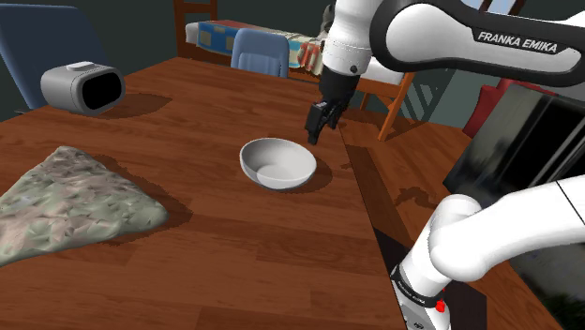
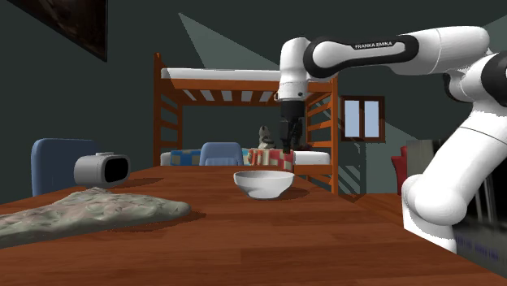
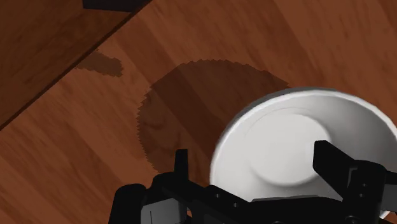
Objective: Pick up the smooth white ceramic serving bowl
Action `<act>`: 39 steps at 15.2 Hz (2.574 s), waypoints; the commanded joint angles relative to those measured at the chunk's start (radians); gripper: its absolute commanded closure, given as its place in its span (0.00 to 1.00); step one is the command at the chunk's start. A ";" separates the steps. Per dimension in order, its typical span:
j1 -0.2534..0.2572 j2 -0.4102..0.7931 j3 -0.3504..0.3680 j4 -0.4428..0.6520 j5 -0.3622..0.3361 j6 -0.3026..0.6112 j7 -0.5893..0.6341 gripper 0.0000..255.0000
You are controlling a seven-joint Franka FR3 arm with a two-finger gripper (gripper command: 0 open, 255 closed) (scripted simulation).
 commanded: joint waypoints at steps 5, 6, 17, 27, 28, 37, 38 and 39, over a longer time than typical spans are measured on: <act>0.002 0.182 0.117 0.112 0.014 0.040 0.149 0.00; 0.002 0.215 0.136 0.136 0.011 0.045 0.174 0.00; 0.014 0.464 0.255 0.270 -0.047 0.109 0.359 0.00; 0.014 0.463 0.256 0.222 -0.048 0.156 0.363 1.00; 0.014 0.463 0.256 0.222 -0.048 0.156 0.363 1.00; 0.013 0.464 0.255 0.290 -0.047 0.090 0.357 1.00; 0.013 0.465 0.255 0.304 -0.048 0.077 0.356 1.00; 0.013 0.466 0.254 0.318 -0.048 0.063 0.355 1.00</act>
